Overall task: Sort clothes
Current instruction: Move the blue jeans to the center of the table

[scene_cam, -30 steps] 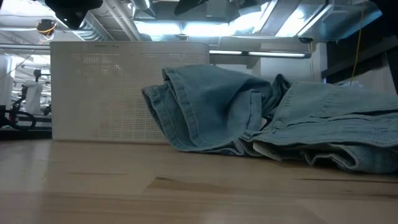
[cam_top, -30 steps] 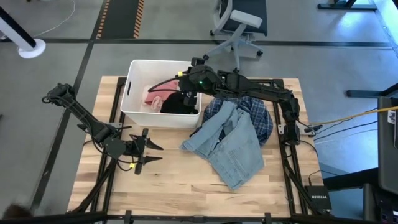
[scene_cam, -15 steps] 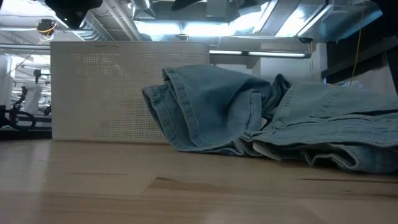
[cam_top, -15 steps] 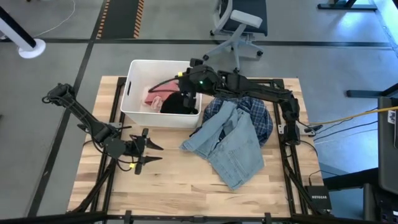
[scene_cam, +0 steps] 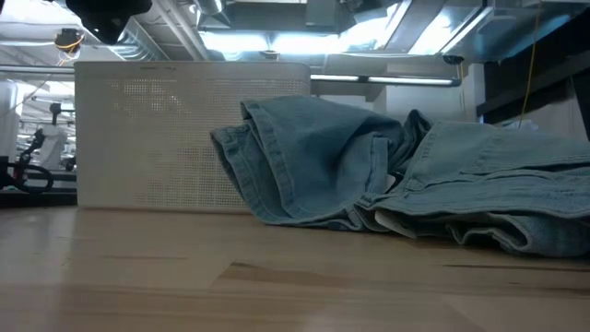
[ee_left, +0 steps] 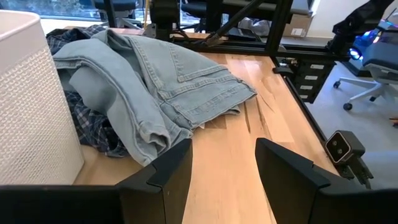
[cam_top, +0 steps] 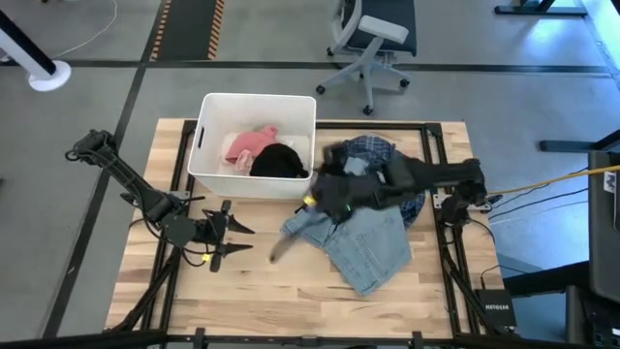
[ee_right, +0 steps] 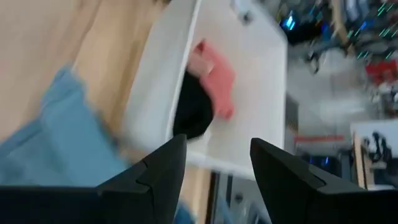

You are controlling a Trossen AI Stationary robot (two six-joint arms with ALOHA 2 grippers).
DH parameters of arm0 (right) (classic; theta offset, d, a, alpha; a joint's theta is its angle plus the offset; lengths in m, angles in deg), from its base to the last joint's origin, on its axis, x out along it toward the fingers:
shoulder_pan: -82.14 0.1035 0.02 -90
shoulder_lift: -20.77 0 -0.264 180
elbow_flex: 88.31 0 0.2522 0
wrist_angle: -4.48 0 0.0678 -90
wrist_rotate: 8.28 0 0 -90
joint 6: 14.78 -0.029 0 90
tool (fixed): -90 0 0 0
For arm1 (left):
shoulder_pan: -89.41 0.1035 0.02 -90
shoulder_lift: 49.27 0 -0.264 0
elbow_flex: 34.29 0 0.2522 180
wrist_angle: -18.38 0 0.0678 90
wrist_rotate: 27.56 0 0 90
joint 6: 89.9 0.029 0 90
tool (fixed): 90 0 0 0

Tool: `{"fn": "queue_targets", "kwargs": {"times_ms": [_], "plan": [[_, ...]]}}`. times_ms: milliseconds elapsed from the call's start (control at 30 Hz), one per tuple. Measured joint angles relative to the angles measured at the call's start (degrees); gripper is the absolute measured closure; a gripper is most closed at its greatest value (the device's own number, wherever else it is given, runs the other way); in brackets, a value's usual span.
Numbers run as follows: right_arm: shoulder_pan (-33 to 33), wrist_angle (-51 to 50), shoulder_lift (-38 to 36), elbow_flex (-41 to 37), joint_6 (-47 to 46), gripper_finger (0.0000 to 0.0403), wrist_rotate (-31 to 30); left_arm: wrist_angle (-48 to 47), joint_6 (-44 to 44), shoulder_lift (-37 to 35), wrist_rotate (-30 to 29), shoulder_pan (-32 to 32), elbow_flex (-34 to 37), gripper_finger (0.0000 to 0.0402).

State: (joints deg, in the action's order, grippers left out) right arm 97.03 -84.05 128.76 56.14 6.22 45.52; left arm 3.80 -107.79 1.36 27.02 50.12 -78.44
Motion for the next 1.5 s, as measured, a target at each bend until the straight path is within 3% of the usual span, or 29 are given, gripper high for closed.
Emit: {"fn": "queue_targets", "kwargs": {"times_ms": [200, 500, 967, 1267, 1500], "plan": [[8.0, -14.7, -0.3, -0.2, -15.4, 0.0204, -0.7, 0.0, -1.0, 0.0, 0.0, 0.0, 0.0, 0.0229], [16.0, -15.1, -0.4, -8.6, -24.0, 0.0204, -0.4, 0.0, -1.2, 0.0, 0.0, 0.0, 0.0, 0.0229], [12.1, -5.1, -0.2, -40.1, -26.6, 0.0204, 6.1, 0.0, -1.2, 0.0, 0.0, 0.0, 0.0, 0.0229], [9.4, -9.6, -5.5, -44.5, -28.5, 0.0204, 4.8, 0.0, -1.0, 0.0, 0.0, 0.0, 0.0, 0.0229], [2.2, -9.1, -13.1, -44.5, -26.5, 0.0204, 6.7, 0.0, -1.1, 0.0, 0.0, 0.0, 0.0, 0.0229]]}}
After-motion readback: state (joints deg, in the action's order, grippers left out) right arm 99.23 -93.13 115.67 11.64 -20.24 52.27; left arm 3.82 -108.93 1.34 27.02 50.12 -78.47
